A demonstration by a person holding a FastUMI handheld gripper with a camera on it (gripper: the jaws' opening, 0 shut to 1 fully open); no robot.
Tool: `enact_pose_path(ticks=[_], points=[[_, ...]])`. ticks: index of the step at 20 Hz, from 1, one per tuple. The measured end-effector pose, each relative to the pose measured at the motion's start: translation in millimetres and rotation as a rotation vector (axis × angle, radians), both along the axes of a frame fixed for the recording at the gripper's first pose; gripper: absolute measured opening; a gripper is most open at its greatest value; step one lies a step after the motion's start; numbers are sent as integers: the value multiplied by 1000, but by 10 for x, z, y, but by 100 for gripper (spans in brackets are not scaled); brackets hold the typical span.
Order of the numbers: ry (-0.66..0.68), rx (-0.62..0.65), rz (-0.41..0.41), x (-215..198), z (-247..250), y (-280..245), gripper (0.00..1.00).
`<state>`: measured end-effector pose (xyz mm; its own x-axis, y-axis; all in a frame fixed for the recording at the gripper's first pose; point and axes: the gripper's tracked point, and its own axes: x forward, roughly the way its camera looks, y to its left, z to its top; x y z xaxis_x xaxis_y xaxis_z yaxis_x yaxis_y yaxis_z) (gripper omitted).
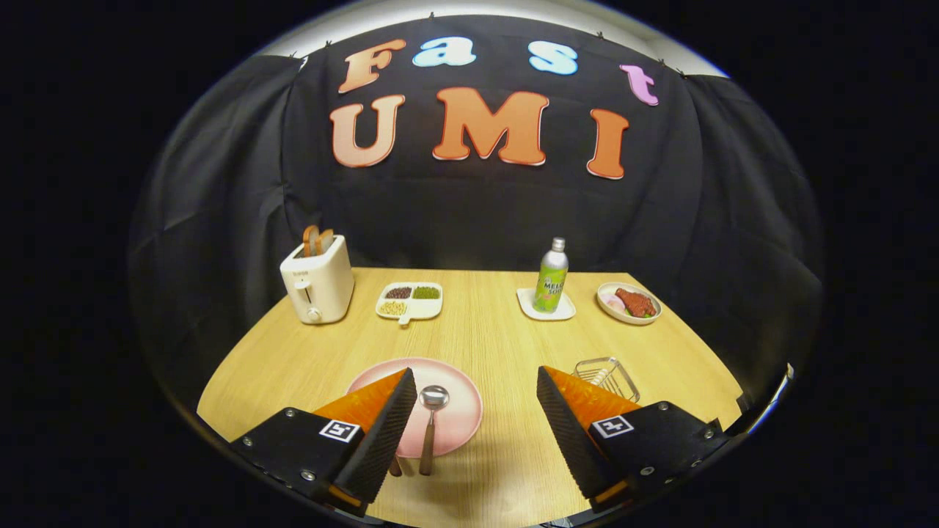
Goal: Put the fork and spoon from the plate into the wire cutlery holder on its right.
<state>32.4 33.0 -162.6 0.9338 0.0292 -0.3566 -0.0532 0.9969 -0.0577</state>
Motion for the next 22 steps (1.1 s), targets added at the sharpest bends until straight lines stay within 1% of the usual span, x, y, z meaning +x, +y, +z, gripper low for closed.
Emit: enact_pose_path(ticks=[2, 5, 8, 9, 10, 11, 12, 13, 14, 15, 16, 17, 22], points=[[50, -18, 24, 23, -227, 86, 96], [125, -23, 69, 59, -566, 257, 89], [178, -31, 105, 94, -758, 414, 83], [191, -33, 113, 108, -811, 459, 78], [205, -39, 116, 123, -860, 482, 75], [224, -45, 118, 126, -901, 497, 70], [239, -46, 120, 145, -953, 523, 67], [254, -50, 117, 168, -1007, 533, 59], [274, -51, 113, 179, -1064, 547, 56], [299, -43, 111, 177, -1133, 563, 49], [319, -32, 108, 183, -1178, 579, 46], [332, -23, 102, 195, -1213, 579, 41], [369, -25, 80, 209, -1347, 568, 31]])
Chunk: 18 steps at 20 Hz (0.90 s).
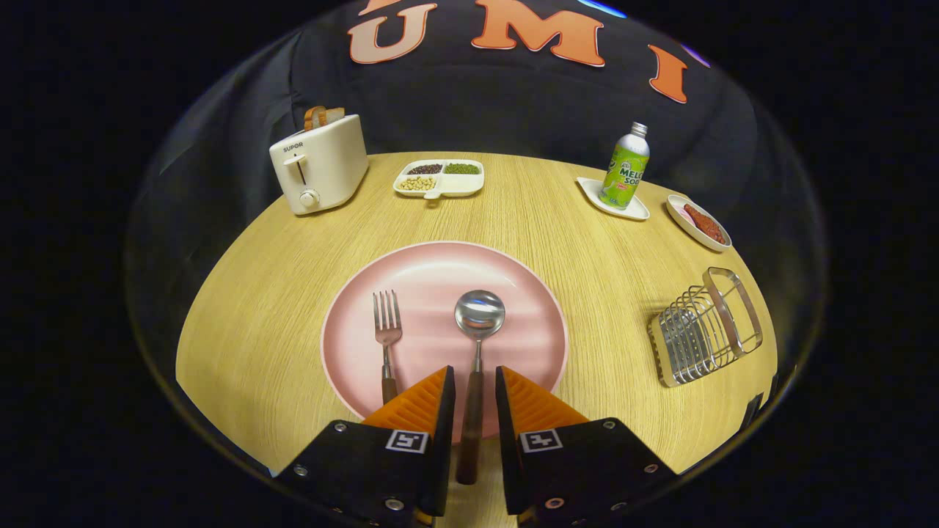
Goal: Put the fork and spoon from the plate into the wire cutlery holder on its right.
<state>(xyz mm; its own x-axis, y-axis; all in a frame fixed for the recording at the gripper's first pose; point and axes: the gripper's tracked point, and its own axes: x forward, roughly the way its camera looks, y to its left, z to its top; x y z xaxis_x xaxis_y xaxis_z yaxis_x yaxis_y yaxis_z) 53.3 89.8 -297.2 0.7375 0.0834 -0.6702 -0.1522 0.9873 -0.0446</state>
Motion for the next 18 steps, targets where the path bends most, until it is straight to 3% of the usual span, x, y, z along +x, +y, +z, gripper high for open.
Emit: enact_pose_path(ticks=[11, 18], points=[[77, 13, -43, -19, -96, -78, 5], [60, 29, -18, -65, 247, -205, 5]])
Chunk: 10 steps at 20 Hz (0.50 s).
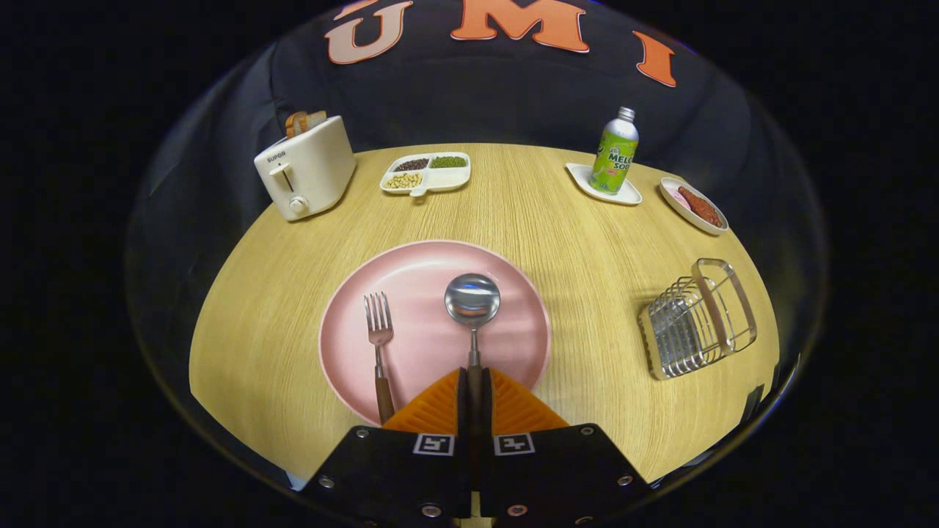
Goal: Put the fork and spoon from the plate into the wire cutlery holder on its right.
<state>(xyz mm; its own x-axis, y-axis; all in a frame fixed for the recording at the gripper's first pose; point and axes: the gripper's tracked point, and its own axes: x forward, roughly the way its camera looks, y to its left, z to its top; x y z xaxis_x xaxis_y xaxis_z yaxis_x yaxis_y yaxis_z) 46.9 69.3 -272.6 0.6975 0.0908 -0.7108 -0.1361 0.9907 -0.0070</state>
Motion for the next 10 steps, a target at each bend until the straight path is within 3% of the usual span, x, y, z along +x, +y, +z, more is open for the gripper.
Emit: enact_pose_path(ticks=[10], points=[[59, -5, 11, -113, 684, -783, 5]])
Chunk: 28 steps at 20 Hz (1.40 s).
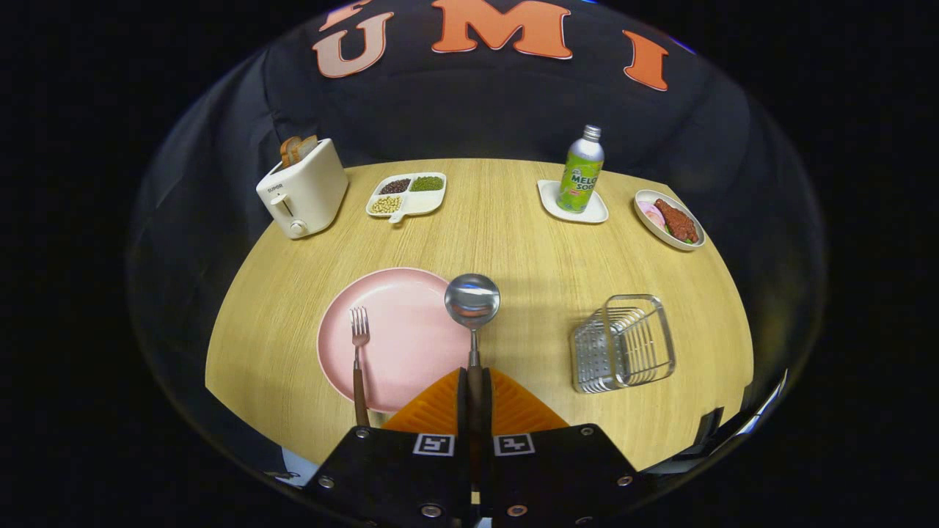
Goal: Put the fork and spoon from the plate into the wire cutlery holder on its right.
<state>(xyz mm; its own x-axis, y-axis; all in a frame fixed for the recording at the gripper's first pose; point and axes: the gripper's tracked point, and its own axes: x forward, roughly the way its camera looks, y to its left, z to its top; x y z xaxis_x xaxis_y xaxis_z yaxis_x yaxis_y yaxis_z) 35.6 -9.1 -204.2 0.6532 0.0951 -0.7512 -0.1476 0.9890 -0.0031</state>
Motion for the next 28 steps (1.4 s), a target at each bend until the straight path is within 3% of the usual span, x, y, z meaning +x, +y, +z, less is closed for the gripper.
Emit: enact_pose_path(ticks=[7, 15, 28], points=[[60, -72, -14, -157, 335, -759, 5], [193, -146, -54, -252, 247, -1373, 5], [408, -206, 34, -48, -17, -1371, 5]])
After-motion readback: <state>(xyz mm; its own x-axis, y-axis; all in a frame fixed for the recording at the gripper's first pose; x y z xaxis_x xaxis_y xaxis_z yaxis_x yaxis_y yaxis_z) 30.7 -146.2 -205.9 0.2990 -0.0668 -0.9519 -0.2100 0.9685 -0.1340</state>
